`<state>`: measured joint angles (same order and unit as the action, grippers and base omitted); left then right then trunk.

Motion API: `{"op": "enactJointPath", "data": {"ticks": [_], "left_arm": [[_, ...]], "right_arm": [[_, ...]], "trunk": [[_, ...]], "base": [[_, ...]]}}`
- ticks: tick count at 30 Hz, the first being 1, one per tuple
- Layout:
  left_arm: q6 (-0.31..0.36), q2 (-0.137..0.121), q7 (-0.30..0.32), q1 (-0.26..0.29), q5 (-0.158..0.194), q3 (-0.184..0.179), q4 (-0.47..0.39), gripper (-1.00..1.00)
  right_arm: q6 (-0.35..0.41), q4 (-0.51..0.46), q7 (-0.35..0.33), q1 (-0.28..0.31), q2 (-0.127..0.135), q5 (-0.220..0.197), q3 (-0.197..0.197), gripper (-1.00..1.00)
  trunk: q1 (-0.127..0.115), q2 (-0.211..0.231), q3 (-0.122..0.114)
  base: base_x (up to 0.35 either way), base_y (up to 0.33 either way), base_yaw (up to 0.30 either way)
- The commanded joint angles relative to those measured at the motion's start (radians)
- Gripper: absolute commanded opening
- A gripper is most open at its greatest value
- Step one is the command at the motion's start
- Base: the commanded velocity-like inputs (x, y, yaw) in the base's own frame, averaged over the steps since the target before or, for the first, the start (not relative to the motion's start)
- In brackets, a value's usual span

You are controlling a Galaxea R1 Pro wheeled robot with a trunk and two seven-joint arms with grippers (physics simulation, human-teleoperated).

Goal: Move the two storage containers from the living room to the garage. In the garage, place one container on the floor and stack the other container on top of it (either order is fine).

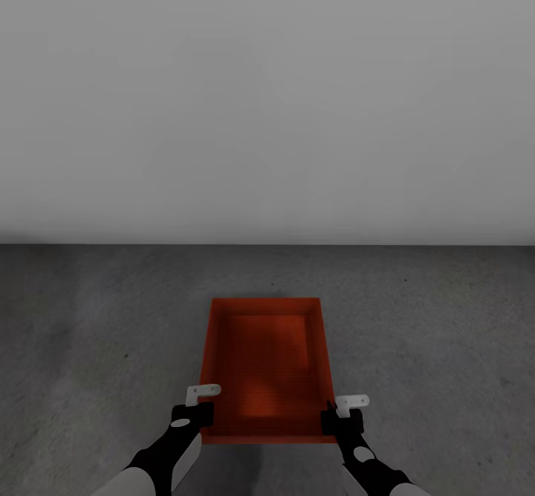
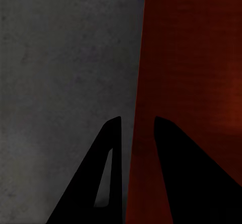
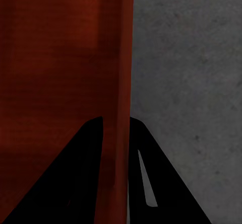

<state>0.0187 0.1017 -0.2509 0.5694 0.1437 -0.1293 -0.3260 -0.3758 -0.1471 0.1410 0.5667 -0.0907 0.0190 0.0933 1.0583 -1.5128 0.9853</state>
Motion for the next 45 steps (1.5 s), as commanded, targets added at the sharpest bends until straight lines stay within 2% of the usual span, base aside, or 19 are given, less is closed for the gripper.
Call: {"op": "enactJointPath", "data": {"ticks": [1,6,7,8,45], "left_arm": [[0.003,-0.001,-0.022,0.000,0.013,0.016,0.002,-1.00],[0.003,-0.002,-0.021,0.000,0.013,0.016,0.003,-1.00],[0.003,-0.003,-0.021,0.000,0.013,0.016,0.003,-1.00],[0.003,-0.003,-0.021,0.000,0.013,0.016,0.004,1.00],[0.001,0.001,-0.019,0.000,0.013,0.019,-0.002,1.00]], "right_arm": [[-0.005,-0.003,0.009,0.001,0.002,0.007,-0.036,-1.00],[-0.005,-0.004,0.009,0.001,0.002,0.008,-0.036,-1.00],[-0.005,-0.004,0.009,0.001,0.002,0.008,-0.036,1.00],[-0.005,-0.004,0.009,0.001,0.002,0.008,-0.035,1.00],[-0.005,-0.004,0.009,0.001,0.002,0.009,-0.035,1.00]], "trunk": [[0.001,0.000,0.000],[0.001,0.000,0.000],[0.001,0.000,0.000],[0.001,0.000,0.000],[0.001,0.000,0.000]], "base": [[0.000,0.000,0.000],[0.000,0.000,0.000],[0.000,0.000,0.000],[0.000,0.000,0.000],[0.000,0.000,0.000]]}}
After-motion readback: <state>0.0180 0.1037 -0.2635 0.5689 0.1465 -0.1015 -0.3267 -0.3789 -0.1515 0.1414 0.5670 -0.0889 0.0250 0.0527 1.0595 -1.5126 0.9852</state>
